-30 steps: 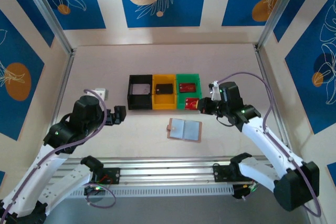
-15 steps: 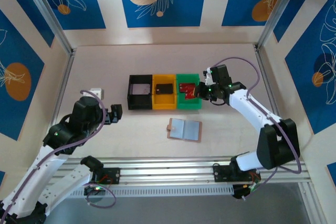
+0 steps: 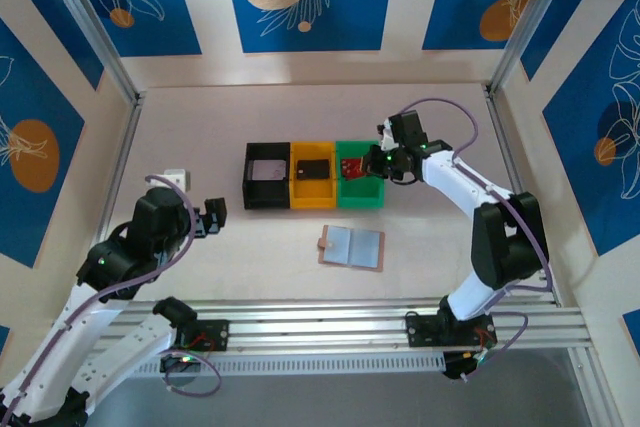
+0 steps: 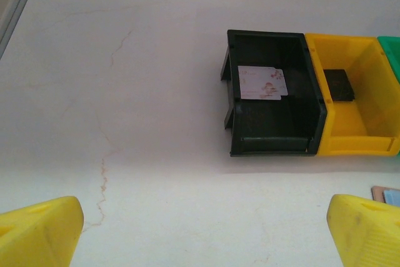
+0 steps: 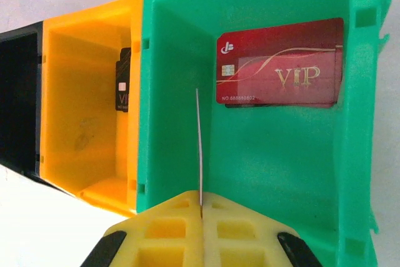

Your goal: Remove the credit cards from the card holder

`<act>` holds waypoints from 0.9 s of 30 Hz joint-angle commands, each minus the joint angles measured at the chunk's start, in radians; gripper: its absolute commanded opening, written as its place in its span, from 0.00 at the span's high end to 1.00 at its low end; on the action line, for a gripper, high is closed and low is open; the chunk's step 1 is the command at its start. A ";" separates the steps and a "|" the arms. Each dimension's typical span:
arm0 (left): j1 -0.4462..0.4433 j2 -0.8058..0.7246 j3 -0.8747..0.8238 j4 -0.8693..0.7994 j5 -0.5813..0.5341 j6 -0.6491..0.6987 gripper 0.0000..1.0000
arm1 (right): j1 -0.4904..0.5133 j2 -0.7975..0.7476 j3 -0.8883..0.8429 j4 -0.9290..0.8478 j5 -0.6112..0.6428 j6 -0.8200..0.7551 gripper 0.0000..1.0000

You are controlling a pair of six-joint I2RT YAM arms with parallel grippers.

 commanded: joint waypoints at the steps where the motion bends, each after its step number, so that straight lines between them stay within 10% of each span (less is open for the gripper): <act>1: 0.008 -0.001 0.003 -0.014 -0.025 0.001 0.00 | -0.003 0.020 0.050 0.007 -0.002 -0.016 1.00; 27: 0.008 0.032 0.004 -0.007 -0.037 0.020 0.00 | -0.009 0.182 0.127 0.030 0.001 0.035 1.00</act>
